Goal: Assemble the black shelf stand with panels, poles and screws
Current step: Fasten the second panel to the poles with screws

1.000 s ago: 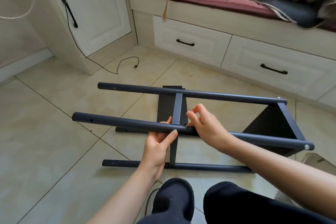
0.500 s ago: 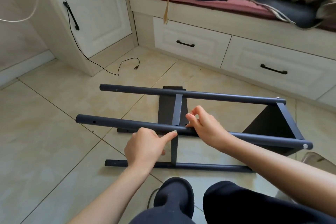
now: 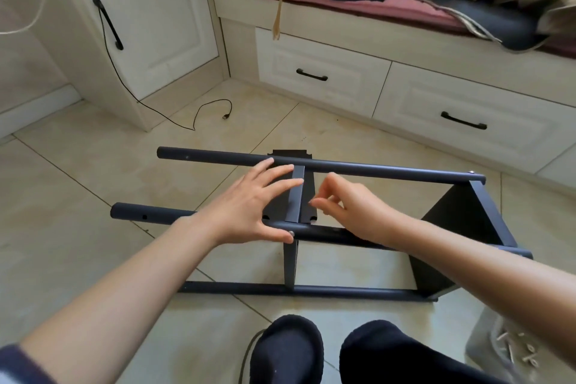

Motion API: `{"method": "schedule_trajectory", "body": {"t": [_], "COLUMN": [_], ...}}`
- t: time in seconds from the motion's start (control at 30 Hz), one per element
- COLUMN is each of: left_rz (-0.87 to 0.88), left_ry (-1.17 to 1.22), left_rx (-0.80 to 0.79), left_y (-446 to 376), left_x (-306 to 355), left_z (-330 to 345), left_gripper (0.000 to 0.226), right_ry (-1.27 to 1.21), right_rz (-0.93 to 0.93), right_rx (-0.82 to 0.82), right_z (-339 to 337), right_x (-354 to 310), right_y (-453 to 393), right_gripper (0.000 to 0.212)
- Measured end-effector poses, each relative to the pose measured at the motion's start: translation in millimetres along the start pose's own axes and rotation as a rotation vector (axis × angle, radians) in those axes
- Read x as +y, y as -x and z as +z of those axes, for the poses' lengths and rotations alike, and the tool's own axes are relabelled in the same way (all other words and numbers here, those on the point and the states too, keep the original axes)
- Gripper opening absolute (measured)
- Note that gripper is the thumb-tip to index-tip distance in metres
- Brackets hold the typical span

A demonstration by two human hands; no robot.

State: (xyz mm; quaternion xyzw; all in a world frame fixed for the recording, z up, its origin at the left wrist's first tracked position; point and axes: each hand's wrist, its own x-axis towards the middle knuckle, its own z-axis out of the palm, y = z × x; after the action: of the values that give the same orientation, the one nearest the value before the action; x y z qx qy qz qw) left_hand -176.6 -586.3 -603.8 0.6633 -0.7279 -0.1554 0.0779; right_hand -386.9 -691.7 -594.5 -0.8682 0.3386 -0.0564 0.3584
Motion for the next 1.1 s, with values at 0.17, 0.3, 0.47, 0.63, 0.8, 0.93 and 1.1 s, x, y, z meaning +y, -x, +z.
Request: {"method": "schedule_trajectory", "body": {"t": [0.17,0.3,0.47,0.63,0.8,0.93,1.1], "left_rz": [0.109,0.19,0.277,0.285,0.288,0.247,0.149], "left_ry": [-0.06,-0.088,-0.12,-0.145,-0.168,-0.162,-0.124], "left_rx": [-0.156,-0.264,-0.21,-0.184,-0.156,-0.175,-0.261], "left_y": [-19,-35,-44,-43,-36,-34,-33], "left_x": [-6,-4,-6,-7,-7,-3,0], "left_z": [-5,-13,-11,-7,-1,-1,-3], "left_gripper": [0.092,0.07,0.063,0.068,0.07,0.071,0.077], "right_ry": [0.083,0.167,0.347,0.48,0.482,0.464,0.469], "right_rz": [-0.064,-0.043,0.024,-0.097,-0.137,-0.114,-0.125], "right_rx": [0.305,0.287,0.169,0.259,0.282,0.275,0.278], "right_z": [-22,-22,-6,11,11,11,10], "right_x": [14,15,15,27,26,24,25], "right_y": [-37,-72,-96,-98,-94,-93,-90], "right_gripper": [0.019,0.024,0.027,0.026,0.025,0.025,0.023]}}
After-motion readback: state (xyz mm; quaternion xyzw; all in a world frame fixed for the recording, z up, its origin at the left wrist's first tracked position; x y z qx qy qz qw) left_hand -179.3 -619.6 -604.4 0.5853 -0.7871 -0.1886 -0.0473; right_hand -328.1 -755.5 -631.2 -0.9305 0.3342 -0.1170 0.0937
